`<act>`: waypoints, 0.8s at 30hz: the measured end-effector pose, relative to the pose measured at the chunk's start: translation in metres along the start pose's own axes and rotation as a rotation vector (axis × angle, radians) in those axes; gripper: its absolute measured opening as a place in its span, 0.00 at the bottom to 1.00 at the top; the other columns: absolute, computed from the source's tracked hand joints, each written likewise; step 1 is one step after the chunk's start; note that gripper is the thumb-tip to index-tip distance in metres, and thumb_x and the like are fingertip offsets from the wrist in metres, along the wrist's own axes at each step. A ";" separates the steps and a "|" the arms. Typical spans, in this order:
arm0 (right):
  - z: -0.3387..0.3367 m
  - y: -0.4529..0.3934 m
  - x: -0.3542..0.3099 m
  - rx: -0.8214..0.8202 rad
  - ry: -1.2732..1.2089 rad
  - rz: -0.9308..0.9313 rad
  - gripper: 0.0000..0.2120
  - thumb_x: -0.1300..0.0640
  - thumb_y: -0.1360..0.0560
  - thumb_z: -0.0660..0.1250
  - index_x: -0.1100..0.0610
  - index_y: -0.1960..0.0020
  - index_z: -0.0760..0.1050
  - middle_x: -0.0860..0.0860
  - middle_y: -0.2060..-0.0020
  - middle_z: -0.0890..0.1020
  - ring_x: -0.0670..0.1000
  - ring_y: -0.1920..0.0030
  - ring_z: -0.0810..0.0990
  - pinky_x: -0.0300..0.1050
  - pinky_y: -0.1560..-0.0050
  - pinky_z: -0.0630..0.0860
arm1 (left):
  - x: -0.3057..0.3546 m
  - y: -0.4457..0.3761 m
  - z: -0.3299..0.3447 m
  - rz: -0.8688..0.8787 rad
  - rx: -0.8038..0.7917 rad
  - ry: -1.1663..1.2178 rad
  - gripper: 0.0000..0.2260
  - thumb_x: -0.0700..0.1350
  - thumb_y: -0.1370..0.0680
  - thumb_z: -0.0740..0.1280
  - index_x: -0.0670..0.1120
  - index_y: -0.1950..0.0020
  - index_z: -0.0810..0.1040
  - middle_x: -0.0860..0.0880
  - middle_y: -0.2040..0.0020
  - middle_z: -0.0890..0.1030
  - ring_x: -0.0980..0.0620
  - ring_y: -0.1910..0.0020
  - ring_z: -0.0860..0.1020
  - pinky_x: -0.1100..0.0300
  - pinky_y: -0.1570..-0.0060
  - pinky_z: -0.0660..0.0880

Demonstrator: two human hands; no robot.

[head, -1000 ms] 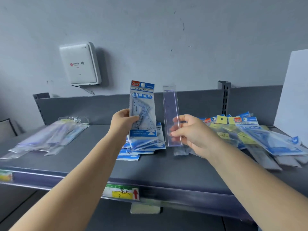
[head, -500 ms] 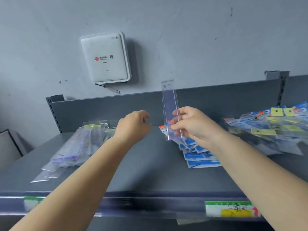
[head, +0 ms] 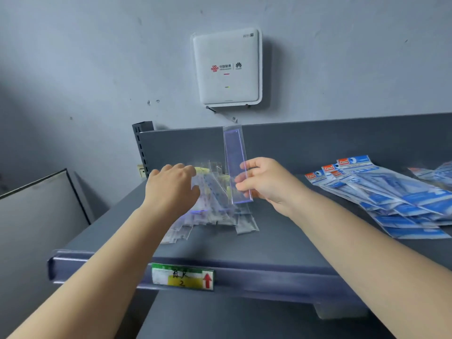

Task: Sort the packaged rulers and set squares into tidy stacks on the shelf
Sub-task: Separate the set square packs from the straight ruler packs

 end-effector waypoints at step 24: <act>-0.042 0.021 -0.025 0.370 1.710 -0.243 0.10 0.56 0.24 0.61 0.56 0.43 0.70 0.51 0.46 0.74 0.55 0.43 0.71 0.46 0.56 0.63 | 0.082 -0.012 -0.001 0.256 0.101 -0.036 0.11 0.47 0.22 0.59 0.48 0.42 0.74 0.51 0.47 0.76 0.47 0.47 0.73 0.58 0.55 0.59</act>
Point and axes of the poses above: each hand's wrist, its own y-axis away from the middle knuckle, its own z-axis out of the palm, x = y × z, the point moved 9 cm from there along -y, towards the middle knuckle
